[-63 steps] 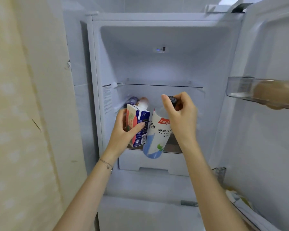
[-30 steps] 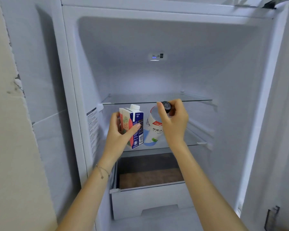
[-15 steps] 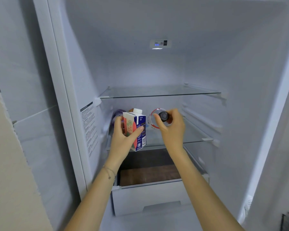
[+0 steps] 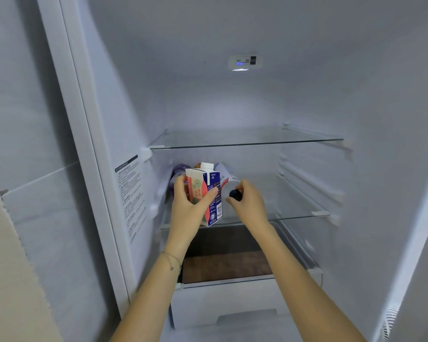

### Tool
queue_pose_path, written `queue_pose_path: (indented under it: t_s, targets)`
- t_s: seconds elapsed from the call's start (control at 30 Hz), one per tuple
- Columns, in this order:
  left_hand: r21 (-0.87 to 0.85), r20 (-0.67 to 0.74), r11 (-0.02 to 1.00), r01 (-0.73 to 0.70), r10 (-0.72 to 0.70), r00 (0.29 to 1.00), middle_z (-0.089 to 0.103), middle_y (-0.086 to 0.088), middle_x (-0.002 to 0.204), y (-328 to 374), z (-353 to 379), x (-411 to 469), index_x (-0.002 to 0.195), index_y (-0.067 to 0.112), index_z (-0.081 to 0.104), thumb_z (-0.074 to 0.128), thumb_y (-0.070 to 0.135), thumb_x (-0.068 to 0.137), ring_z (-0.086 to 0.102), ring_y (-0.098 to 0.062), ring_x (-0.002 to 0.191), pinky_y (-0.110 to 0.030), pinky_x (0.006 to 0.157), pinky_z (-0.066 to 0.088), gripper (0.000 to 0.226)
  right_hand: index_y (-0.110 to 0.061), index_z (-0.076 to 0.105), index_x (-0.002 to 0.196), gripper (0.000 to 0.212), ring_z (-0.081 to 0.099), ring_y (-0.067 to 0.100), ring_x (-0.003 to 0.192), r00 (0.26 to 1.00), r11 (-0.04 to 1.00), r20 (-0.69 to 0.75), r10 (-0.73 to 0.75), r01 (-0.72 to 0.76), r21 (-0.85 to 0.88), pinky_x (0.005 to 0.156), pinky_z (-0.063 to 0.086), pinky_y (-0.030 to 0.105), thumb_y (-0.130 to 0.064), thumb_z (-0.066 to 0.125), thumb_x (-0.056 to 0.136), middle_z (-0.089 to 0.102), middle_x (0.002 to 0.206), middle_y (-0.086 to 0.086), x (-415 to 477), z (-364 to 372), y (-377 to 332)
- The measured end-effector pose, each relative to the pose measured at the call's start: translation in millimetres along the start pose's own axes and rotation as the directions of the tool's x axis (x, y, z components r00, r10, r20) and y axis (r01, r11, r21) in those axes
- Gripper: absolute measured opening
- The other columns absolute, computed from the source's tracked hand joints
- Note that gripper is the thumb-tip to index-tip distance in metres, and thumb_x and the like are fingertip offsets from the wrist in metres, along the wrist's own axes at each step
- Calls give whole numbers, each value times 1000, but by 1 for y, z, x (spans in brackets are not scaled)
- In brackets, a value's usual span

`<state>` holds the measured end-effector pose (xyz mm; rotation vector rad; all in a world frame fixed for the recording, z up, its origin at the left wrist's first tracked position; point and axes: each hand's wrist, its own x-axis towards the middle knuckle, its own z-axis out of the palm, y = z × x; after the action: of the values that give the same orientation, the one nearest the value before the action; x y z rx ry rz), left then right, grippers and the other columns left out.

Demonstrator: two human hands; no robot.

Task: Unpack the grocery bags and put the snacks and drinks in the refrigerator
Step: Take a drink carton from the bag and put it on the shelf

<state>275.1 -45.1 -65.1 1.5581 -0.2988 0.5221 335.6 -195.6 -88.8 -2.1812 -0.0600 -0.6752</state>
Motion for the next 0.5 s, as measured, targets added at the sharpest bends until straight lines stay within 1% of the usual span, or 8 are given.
queue_pose_path:
  t_s: [0.03,0.07,0.17,0.23,0.4,0.5]
  targets:
    - [5,-4,1000,-2,2,1000,58,9,116,-1,0,1,131,24,39,74,22,83,62,-8,102,-18,75,56,59,-14,50,104,29,62,20,100,1000,1000,16,0,0,-18,61,37,9,-23,71,86,62,115,7,3,1,-1]
    - [11,-8,1000,-2,2,1000,58,11,115,-3,1,2,129,25,40,74,22,83,62,-7,101,-18,74,56,58,-14,51,105,30,62,20,100,1000,999,30,1,0,-35,61,37,9,-23,72,85,62,115,7,5,1,-3]
    - [26,-19,1000,8,-7,1000,56,12,114,-8,3,5,126,29,39,74,21,83,60,-6,101,-19,75,54,57,-14,53,110,34,63,21,101,999,996,48,3,1,-85,74,46,20,-24,73,84,63,117,7,13,6,-5]
    - [34,-29,999,18,-17,999,55,12,115,-11,4,6,128,28,37,74,21,83,59,-7,101,-19,76,53,58,-14,53,110,34,63,21,102,999,995,49,2,2,-95,79,48,25,-24,73,84,63,118,7,18,9,-5]
    - [29,-41,999,22,-21,999,54,7,122,-16,9,9,135,22,38,74,20,83,58,-10,106,-26,85,53,63,-16,51,106,31,62,20,100,996,996,88,-15,23,-90,77,47,24,-21,73,84,63,115,8,22,8,-4]
    - [30,-39,999,20,-19,999,53,9,121,-16,12,8,138,21,36,73,20,83,58,-8,104,-25,85,52,67,-16,53,115,35,60,20,104,991,994,127,-32,45,-97,78,45,24,-28,70,86,60,120,7,18,0,-1]
